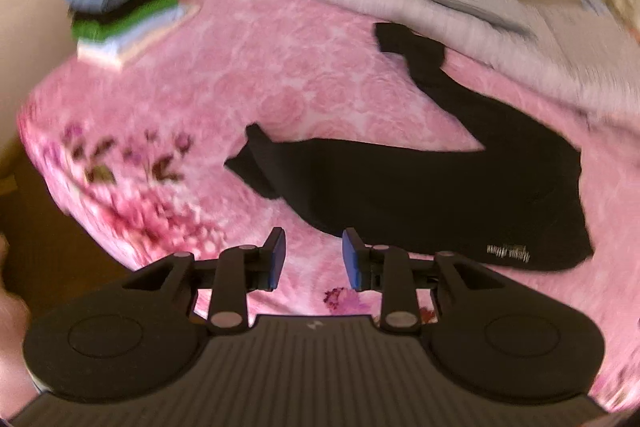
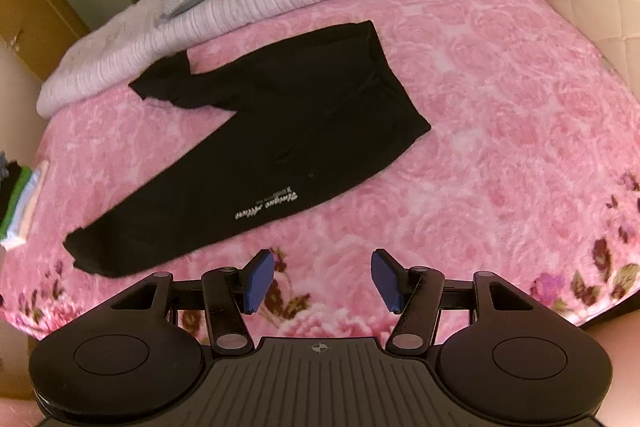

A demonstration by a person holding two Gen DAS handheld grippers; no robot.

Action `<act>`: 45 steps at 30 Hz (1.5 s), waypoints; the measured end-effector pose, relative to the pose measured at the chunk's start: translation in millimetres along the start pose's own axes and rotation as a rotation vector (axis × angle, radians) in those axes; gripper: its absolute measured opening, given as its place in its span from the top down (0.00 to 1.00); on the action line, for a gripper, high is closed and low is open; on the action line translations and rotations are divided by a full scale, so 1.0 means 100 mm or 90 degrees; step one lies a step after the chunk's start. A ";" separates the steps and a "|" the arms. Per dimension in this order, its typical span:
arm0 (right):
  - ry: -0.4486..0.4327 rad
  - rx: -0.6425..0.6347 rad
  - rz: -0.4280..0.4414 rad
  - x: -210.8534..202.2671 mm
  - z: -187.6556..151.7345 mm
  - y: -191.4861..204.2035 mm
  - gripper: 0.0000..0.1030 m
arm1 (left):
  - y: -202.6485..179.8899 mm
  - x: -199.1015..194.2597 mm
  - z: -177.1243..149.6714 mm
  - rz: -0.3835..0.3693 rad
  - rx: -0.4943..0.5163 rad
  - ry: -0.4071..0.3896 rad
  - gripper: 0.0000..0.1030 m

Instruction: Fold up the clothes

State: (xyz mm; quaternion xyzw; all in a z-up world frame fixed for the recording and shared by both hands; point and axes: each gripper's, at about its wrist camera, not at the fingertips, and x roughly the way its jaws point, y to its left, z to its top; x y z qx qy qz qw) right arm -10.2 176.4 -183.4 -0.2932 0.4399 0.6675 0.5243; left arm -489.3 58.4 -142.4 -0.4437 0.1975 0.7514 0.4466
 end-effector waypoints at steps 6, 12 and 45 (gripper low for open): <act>0.040 0.074 -0.027 0.29 0.00 -0.13 0.44 | 0.48 0.46 0.23 -0.022 -0.116 0.046 0.74; 0.052 0.159 -0.060 0.63 0.13 -0.10 0.44 | 0.64 0.94 0.52 -0.013 -0.123 0.087 0.74; -0.162 0.478 0.009 2.36 0.41 -1.50 0.44 | 1.18 2.69 0.31 -0.024 -0.303 0.159 0.74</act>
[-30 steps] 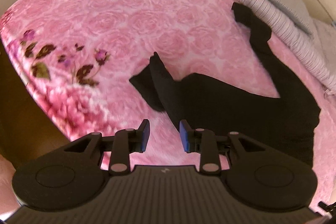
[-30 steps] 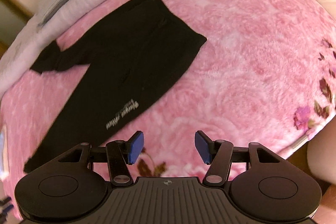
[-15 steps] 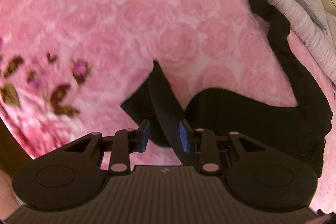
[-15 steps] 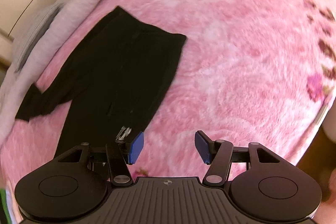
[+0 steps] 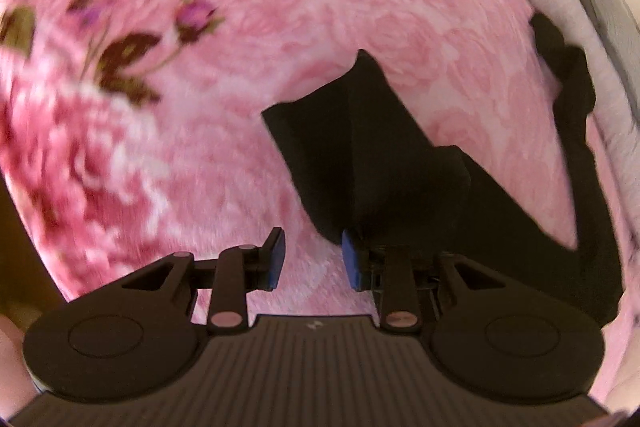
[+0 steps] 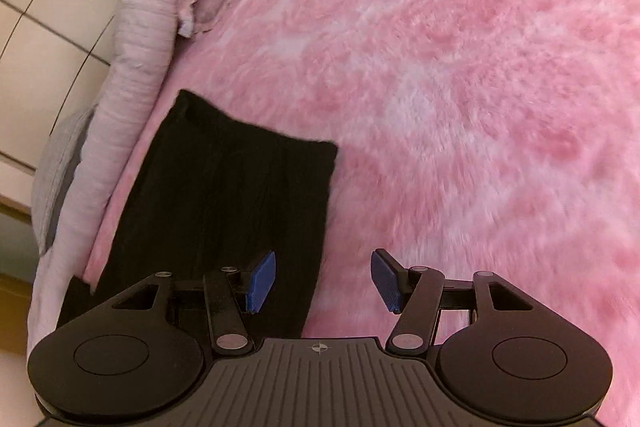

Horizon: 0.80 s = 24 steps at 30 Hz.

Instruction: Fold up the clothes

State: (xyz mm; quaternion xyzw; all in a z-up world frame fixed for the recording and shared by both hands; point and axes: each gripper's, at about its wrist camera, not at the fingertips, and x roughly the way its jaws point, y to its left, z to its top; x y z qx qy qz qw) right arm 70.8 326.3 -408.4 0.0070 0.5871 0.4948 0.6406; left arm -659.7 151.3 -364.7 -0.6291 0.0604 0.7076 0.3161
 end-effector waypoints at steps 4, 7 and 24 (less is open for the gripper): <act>-0.001 0.011 0.038 0.19 0.06 -0.09 0.44 | 0.13 -0.04 -0.15 -0.030 -0.060 -0.020 0.74; 0.003 0.013 0.064 0.29 0.11 -0.08 0.47 | 0.25 -0.05 -0.23 -0.061 -0.119 -0.037 0.74; 0.044 -0.095 0.028 0.11 0.15 0.05 0.99 | 0.29 0.41 -0.07 -0.136 -0.287 -0.103 0.76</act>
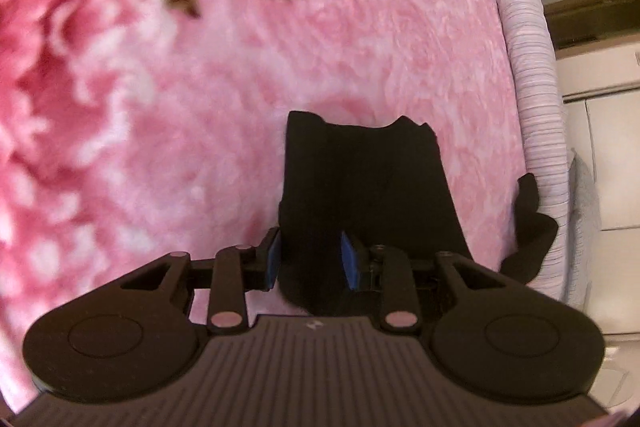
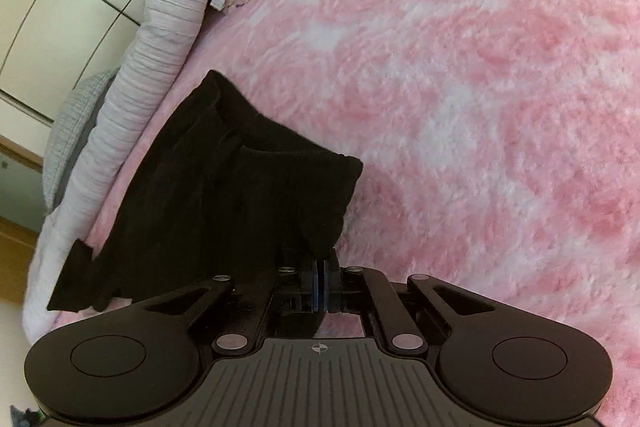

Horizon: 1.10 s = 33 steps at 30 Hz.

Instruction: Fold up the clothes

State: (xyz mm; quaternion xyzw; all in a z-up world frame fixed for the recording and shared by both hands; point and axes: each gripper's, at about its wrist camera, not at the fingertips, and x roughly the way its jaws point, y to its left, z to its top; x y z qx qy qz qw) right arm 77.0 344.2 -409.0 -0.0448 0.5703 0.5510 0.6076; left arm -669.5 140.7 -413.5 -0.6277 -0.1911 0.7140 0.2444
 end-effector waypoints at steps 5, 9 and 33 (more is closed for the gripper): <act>0.017 0.053 0.001 0.19 0.05 -0.01 0.97 | -0.38 -0.12 0.11 0.027 0.146 -0.067 0.99; -0.017 0.010 0.001 0.01 0.03 0.12 0.99 | -0.76 -0.68 0.46 -0.014 0.284 -0.187 0.98; 0.024 0.146 -0.029 0.01 -0.26 -0.02 0.68 | -0.95 0.29 0.72 0.069 0.203 0.000 0.72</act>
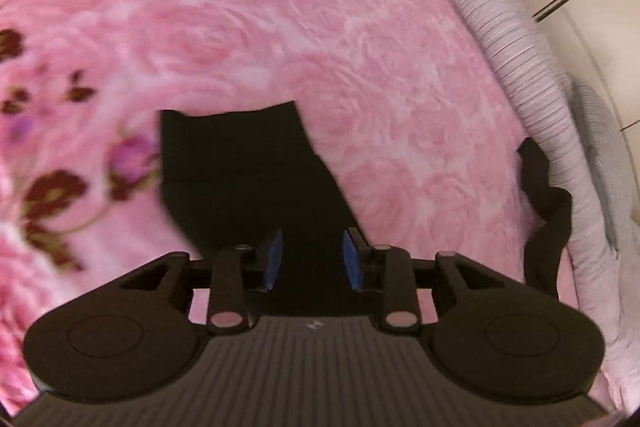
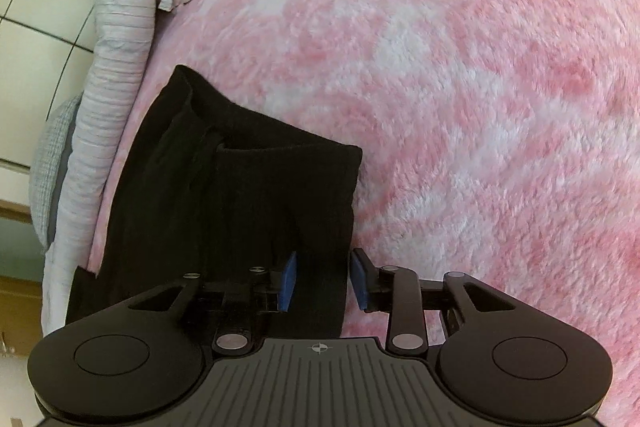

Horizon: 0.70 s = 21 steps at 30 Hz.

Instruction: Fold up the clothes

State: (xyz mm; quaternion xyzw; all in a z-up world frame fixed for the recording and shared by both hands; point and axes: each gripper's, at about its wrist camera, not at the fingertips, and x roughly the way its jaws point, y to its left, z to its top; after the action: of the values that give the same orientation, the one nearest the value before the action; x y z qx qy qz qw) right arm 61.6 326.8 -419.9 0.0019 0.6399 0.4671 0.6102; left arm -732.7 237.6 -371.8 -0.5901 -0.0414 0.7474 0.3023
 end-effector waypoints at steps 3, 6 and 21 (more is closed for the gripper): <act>-0.008 0.002 -0.008 -0.01 0.08 0.03 0.67 | -0.16 0.25 0.14 0.030 -0.018 0.038 0.72; -0.007 -0.006 -0.022 -0.01 0.18 0.08 0.67 | -0.26 0.43 0.25 0.044 -0.042 0.033 0.72; -0.001 0.009 -0.053 0.07 0.20 0.12 0.65 | -0.91 -0.75 0.56 -0.138 0.145 -0.159 1.00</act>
State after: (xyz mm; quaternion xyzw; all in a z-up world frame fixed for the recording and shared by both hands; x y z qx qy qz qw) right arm 68.4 349.4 -414.5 -0.0199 0.6426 0.4366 0.6294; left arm -737.2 290.7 -252.3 -0.4472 -0.0568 0.7778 0.4381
